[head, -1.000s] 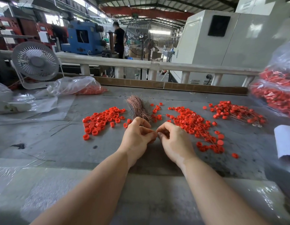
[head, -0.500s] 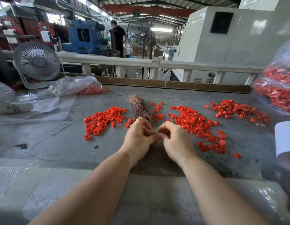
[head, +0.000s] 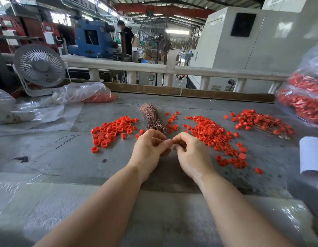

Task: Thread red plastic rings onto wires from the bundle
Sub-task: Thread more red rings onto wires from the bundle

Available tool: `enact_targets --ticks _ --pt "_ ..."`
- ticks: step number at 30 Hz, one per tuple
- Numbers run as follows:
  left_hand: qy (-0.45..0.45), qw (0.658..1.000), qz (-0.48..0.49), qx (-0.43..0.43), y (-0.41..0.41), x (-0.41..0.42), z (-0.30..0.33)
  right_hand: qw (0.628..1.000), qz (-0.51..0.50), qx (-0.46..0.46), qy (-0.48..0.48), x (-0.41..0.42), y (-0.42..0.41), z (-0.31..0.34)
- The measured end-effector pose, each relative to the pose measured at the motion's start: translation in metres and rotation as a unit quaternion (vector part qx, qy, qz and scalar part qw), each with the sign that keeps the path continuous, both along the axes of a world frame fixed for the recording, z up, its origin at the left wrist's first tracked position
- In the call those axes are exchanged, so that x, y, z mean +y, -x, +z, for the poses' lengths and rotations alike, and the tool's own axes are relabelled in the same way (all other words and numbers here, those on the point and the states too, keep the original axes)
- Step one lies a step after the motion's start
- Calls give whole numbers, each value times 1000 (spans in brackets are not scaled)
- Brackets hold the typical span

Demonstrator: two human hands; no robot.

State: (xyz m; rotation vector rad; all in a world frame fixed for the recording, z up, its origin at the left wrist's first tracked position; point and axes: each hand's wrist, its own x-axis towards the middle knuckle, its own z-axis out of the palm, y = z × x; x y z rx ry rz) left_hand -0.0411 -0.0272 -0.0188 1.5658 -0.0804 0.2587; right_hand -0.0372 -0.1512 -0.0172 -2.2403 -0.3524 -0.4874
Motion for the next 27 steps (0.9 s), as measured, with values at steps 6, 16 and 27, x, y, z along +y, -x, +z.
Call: enact_targets --ticks 6,16,27 --pt "63 998 3 12 1 2 3 996 51 -46 -54 3 5 5" --pt "41 999 0 20 6 1 7 996 57 -45 -52 3 2 3" --pt "30 999 -27 13 9 2 9 992 56 -11 -111 -2 -2 4"
